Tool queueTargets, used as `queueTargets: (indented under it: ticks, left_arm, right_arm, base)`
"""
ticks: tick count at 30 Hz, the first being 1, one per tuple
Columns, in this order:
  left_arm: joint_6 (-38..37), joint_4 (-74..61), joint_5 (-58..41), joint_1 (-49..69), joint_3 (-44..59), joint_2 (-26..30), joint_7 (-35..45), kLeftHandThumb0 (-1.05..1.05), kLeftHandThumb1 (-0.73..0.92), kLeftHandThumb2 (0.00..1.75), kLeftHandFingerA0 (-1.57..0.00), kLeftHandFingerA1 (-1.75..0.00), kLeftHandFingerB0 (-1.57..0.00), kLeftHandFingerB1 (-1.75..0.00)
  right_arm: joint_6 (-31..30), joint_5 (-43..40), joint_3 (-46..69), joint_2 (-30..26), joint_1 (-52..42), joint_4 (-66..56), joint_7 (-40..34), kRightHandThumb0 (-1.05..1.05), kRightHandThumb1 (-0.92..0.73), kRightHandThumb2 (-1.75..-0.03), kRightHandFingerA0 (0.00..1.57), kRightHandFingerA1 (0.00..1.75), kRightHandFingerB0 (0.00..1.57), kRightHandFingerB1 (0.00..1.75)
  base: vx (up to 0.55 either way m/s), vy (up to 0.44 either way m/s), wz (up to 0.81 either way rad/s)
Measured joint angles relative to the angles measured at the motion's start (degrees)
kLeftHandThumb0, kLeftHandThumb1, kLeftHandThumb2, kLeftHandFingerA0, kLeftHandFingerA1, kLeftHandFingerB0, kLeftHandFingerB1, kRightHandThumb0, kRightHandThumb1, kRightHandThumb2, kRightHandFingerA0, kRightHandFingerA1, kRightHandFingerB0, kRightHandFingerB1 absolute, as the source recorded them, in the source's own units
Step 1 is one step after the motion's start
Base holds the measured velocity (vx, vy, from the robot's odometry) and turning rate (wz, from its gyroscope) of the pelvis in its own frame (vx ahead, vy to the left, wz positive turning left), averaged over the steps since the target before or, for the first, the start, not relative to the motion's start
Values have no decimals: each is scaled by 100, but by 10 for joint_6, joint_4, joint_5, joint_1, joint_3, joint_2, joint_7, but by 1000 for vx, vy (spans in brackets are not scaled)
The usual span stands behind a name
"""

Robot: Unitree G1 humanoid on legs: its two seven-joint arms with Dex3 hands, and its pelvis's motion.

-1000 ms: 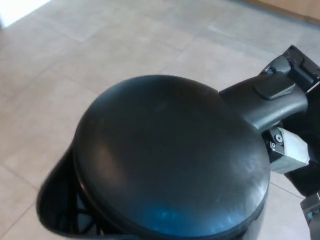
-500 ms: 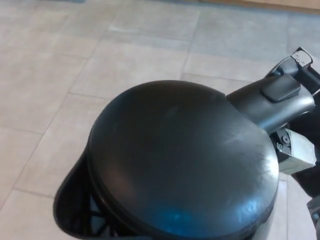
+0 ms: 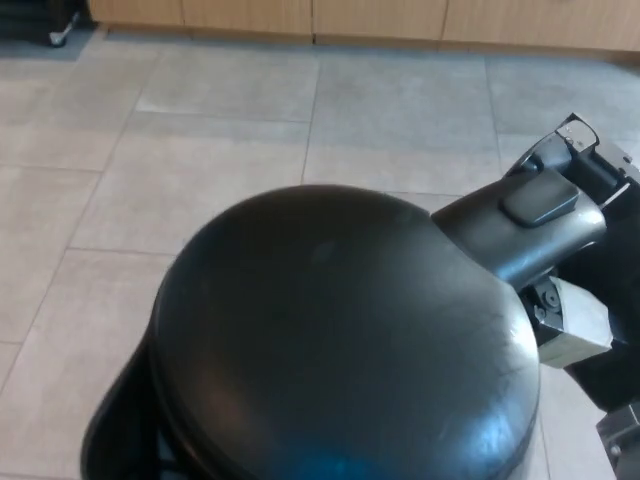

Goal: Pick up a kettle on a counter using the right hand and walk towards another counter and put the kettle near the coffee maker

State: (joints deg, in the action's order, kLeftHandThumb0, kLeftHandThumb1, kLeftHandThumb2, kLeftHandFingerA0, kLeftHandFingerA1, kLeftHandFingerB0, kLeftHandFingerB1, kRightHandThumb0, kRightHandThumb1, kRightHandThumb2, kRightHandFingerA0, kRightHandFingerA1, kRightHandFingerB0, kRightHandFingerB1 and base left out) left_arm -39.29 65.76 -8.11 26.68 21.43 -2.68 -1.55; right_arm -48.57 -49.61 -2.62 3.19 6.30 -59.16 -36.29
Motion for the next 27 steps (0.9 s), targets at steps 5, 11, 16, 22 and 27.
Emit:
queueTargets:
  ticks: [5, 11, 16, 22, 27]
  left_arm:
    - [0, -2, 1, 2, -4, 0, -1, -11, 36, 137, -107, -127, -102, -108]
    - [-1, 9, 4, -11, -8, -3, -1, -11, 36, 139, -107, -127, -105, -111]
    - [-1, 11, 4, -11, -6, -4, -2, -14, 34, 138, -107, -126, -101, -104]
    - [-1, 3, 4, -4, -7, -4, -6, -11, 33, 141, -107, -131, -104, -111]
    - [0, -2, 4, -13, -6, 1, -7, -11, 36, 134, -105, -122, -99, -101]
  right_arm:
    - [2, 1, -1, 1, 0, 0, 2, -26, -50, -128, 98, 175, 74, 157]
    - [6, 8, 5, -1, -3, 1, 2, -26, -49, -130, 98, 175, 74, 157]
    - [8, 13, 7, -2, -3, 1, 4, -25, -48, -129, 97, 175, 74, 157]
    - [8, 15, 7, -1, -4, 1, 6, -26, -48, -128, 98, 175, 75, 155]
    - [7, 18, 1, 13, 2, 1, 8, -27, -49, -126, 97, 175, 75, 155]
  base:
    - [239, -111, -11]
    - [340, -245, 5]
    - [318, -91, -15]
    - [363, 87, -33]
    - [425, 104, -3]
